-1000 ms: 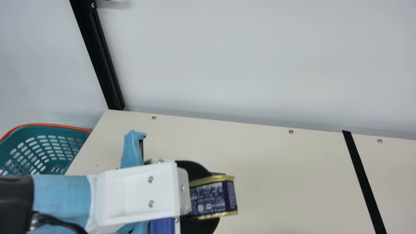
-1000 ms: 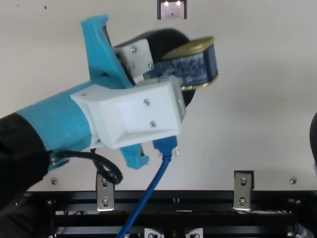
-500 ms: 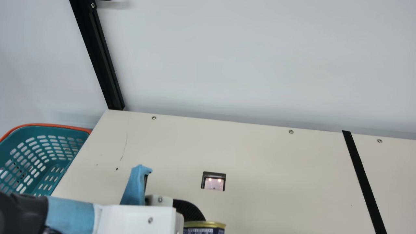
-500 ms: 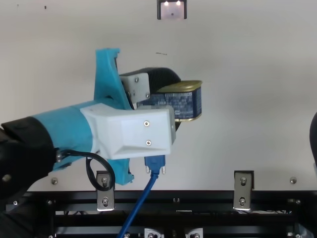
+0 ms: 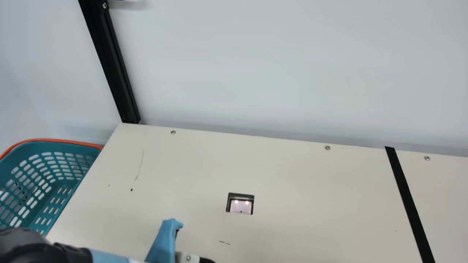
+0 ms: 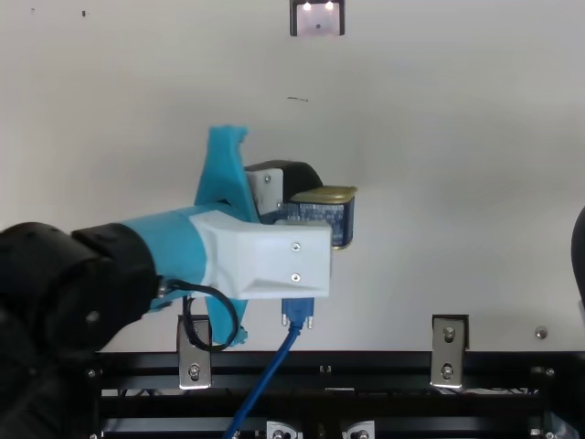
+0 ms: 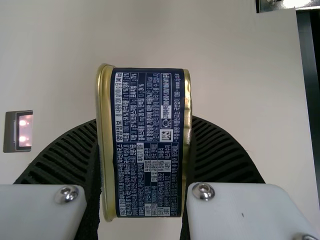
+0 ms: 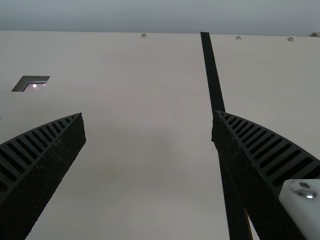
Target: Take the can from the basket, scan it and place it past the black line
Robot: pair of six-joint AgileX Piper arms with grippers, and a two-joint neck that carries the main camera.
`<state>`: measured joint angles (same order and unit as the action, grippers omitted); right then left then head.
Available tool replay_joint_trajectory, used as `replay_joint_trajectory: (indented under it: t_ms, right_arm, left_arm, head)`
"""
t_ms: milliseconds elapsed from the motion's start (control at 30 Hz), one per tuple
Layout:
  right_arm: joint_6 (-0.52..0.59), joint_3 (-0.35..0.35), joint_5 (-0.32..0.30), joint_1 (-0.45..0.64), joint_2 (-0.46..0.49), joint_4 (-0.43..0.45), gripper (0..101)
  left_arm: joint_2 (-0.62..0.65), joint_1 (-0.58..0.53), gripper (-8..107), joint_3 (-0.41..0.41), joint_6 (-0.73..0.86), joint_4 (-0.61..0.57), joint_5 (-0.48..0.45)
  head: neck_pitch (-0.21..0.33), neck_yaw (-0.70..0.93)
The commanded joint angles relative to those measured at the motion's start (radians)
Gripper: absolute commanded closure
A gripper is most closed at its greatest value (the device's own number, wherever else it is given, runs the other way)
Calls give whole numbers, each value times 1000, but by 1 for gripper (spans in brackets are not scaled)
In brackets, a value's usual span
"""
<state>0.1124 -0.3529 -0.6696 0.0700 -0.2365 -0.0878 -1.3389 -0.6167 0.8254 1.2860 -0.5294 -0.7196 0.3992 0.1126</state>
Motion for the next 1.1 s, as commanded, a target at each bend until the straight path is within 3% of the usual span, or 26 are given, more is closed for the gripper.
replay_joint_trajectory:
  t_ms: [0,1067]
  right_arm:
    - [0,0,0,0,0,0,0]
    - [0,0,0,0,0,0,0]
  left_arm:
    - [-9,-16,89,-3,-5,6,8]
    - [-212,-106,89,5,-44,16,169]
  head:
    - [37,-16]
    - [37,-16]
